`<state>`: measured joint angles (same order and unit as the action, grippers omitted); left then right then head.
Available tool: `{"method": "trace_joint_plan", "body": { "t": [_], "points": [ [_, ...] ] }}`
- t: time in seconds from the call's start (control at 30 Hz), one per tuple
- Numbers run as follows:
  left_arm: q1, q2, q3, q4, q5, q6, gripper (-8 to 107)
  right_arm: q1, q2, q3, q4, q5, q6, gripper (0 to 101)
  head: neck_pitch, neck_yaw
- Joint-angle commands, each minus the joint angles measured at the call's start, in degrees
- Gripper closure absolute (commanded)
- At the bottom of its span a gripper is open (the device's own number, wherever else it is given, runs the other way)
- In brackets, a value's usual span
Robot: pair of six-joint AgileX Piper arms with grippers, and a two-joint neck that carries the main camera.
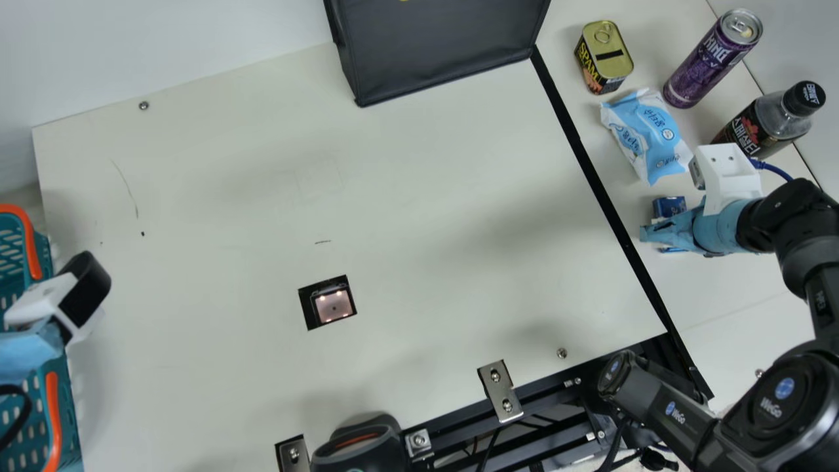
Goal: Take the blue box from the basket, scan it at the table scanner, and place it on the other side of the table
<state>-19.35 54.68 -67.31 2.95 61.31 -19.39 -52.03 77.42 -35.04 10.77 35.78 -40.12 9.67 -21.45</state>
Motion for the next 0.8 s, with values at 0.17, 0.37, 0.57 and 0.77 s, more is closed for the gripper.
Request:
{"method": "trace_joint_plan", "body": {
  "t": [0.17, 0.37, 0.57, 0.77],
  "points": [
    [0.0, 0.0, 0.0, 0.0, 0.0, 0.0, 9, 0.1, 0.4, 0.0, 0.3, -0.1, 0.2, 61, -1.7, -0.1],
    [0.0, 0.0, 0.0, 0.0, 0.0, 0.0, 9, 0.2, 0.7, 0.0, 0.3, -0.2, 0.5, 41, -1.7, -0.1],
    [0.0, 0.0, 0.0, 0.0, 0.0, 0.0, 9, 0.3, -0.1, -0.4, 0.3, 0.2, 1.1, 21, -1.7, -0.1],
    [0.0, 0.0, 0.0, 0.0, 0.0, 0.0, 9, 1.3, -5.0, -3.1, 0.9, 3.7, 2.7, 6, -1.7, -0.1]
  ]
}}
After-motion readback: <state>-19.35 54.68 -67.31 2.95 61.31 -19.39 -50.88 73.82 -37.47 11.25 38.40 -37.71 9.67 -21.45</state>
